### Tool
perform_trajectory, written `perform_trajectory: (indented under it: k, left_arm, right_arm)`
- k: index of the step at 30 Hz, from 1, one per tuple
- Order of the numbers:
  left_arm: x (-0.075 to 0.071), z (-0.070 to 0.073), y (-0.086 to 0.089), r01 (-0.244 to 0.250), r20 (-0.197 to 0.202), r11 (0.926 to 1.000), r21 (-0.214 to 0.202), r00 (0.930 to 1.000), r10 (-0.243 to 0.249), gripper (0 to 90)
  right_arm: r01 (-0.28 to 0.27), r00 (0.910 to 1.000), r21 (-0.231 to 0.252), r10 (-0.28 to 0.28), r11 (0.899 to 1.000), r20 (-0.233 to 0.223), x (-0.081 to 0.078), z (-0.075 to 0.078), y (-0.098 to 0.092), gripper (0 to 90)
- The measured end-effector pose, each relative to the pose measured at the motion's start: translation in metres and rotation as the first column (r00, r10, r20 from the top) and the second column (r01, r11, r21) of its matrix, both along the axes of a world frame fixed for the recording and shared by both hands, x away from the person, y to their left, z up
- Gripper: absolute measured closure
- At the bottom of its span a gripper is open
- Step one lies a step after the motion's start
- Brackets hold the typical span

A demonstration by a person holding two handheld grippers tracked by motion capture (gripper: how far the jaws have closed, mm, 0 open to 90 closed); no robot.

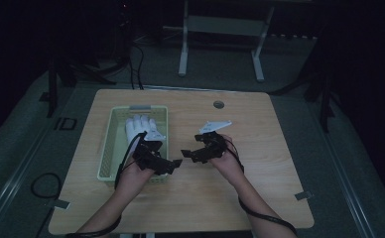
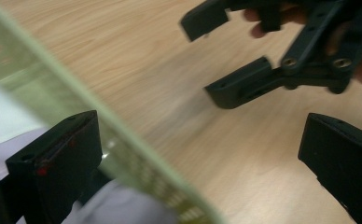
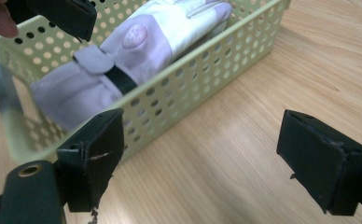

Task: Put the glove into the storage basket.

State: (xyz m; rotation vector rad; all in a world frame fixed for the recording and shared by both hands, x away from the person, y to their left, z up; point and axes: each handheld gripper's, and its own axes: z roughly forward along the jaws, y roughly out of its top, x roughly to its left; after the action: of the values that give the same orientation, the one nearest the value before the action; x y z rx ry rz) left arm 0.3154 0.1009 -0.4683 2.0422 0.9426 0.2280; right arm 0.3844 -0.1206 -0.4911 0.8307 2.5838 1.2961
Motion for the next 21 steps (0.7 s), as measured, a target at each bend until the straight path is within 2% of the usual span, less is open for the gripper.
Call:
perform_trajectory:
  k: [4, 9, 12, 16, 18, 20, 21]
  left_arm:
    - [-0.007, 0.001, -0.017, 0.078, 0.015, 0.9967, -0.021, 0.9969, -0.078, 0.0]
    - [-0.015, -0.002, -0.038, 0.152, 0.025, 0.9883, -0.011, 0.9881, -0.152, 0.0]
    - [-0.019, -0.006, -0.047, 0.181, 0.018, 0.9835, -0.015, 0.9835, -0.18, 0.0]
    - [-0.024, -0.013, -0.06, 0.226, 0.015, 0.9738, -0.02, 0.974, -0.226, 0.0]
    - [-0.027, -0.016, -0.067, 0.24, 0.018, 0.9706, -0.002, 0.9705, -0.24, 0.0]
    - [-0.029, -0.02, -0.073, 0.264, 0.02, 0.9645, -0.008, 0.9643, -0.264, 0.0]
    - [-0.03, -0.021, -0.076, 0.268, 0.018, 0.9634, -0.012, 0.9634, -0.267, 0.0]
  right_arm:
    - [0.011, 0.9999, 0.005, -0.011, 1.0, 0.01, -0.006, -0.003, -0.016, 14.5]
    - [0.037, 0.9993, 0.001, -0.037, 0.999, 0.009, -0.012, -0.009, -0.036, 14.6]
    - [0.04, 0.9992, 0.018, -0.04, 0.999, -0.002, -0.014, -0.012, -0.047, 14.6]
    - [0.054, 0.9984, 0.004, -0.054, 0.999, 0.014, -0.02, -0.016, -0.062, 14.6]
    - [0.061, 0.998, -0.004, -0.061, 0.998, 0.015, -0.022, -0.019, -0.069, 14.5]
    - [0.065, 0.9978, -0.014, -0.064, 0.998, 0.015, -0.023, -0.022, -0.075, 14.4]
    - [0.069, 0.9974, -0.02, -0.068, 0.997, 0.022, -0.025, -0.024, -0.079, 14.4]
